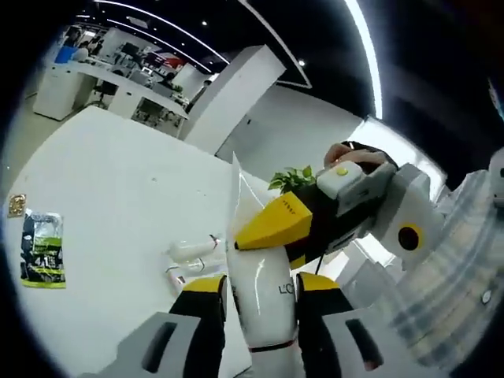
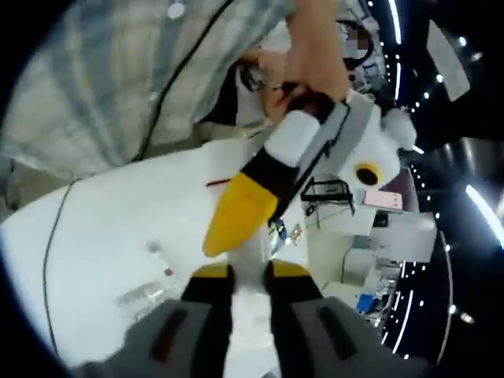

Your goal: Arrange the skincare products in the storage area until every visible bottle or jar stands upright without overlapping.

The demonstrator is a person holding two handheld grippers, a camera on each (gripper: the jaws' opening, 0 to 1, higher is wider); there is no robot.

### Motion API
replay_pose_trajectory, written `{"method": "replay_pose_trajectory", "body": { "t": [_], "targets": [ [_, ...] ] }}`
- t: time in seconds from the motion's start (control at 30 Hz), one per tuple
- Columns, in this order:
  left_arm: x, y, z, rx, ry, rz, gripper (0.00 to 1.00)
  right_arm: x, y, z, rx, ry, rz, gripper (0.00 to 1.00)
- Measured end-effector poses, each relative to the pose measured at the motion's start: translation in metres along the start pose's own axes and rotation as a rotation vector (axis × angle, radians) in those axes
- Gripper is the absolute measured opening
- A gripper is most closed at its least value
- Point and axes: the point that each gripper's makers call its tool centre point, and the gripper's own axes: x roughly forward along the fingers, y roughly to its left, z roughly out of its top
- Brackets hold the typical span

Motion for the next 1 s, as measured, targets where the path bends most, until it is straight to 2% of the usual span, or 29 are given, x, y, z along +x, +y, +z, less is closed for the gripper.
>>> {"method": "replay_pose_trajectory", "body": {
  "t": [0.07, 0.17, 0.27, 0.37, 0.4, 0.43, 0.47, 0.57, 0.7, 0.83, 0.9, 1.0],
  "targets": [
    [-0.002, 0.005, -0.001, 0.011, -0.003, 0.023, 0.31, 0.002, 0.0, 0.003, -0.029, 0.011, 0.009, 0.14],
    [-0.006, 0.008, -0.004, -0.039, 0.0, 0.04, 0.28, 0.005, 0.0, 0.007, -0.055, 0.008, 0.006, 0.15],
    [-0.008, 0.01, -0.004, -0.062, -0.03, 0.044, 0.25, 0.006, -0.001, 0.007, -0.055, 0.002, 0.006, 0.18],
    [-0.008, 0.01, -0.004, -0.081, -0.061, 0.05, 0.21, 0.008, -0.001, 0.006, -0.068, 0.011, -0.005, 0.23],
    [-0.007, 0.011, -0.004, -0.093, -0.065, 0.051, 0.2, 0.009, 0.0, 0.006, -0.091, 0.01, -0.009, 0.31],
    [-0.007, 0.013, -0.006, -0.098, -0.06, 0.061, 0.19, 0.01, -0.005, 0.006, -0.113, 0.017, -0.037, 0.3],
    [-0.006, 0.017, -0.004, -0.097, -0.087, 0.077, 0.19, 0.011, 0.0, 0.002, -0.081, 0.027, -0.025, 0.3],
    [-0.005, 0.017, -0.004, -0.121, -0.116, 0.069, 0.18, 0.008, 0.001, 0.001, -0.054, 0.01, -0.07, 0.31],
    [-0.004, 0.022, -0.005, -0.132, -0.121, 0.08, 0.18, 0.001, 0.0, -0.01, 0.06, 0.005, -0.12, 0.3],
    [-0.008, 0.022, -0.003, -0.157, -0.167, 0.059, 0.18, -0.006, 0.006, -0.026, 0.263, -0.004, -0.15, 0.3],
    [-0.011, 0.023, 0.001, -0.18, -0.197, 0.044, 0.18, -0.009, 0.011, -0.033, 0.449, -0.025, -0.165, 0.3],
    [-0.014, 0.023, 0.004, -0.188, -0.224, 0.022, 0.18, -0.015, 0.011, -0.034, 0.778, -0.131, -0.193, 0.35]
  ]
}}
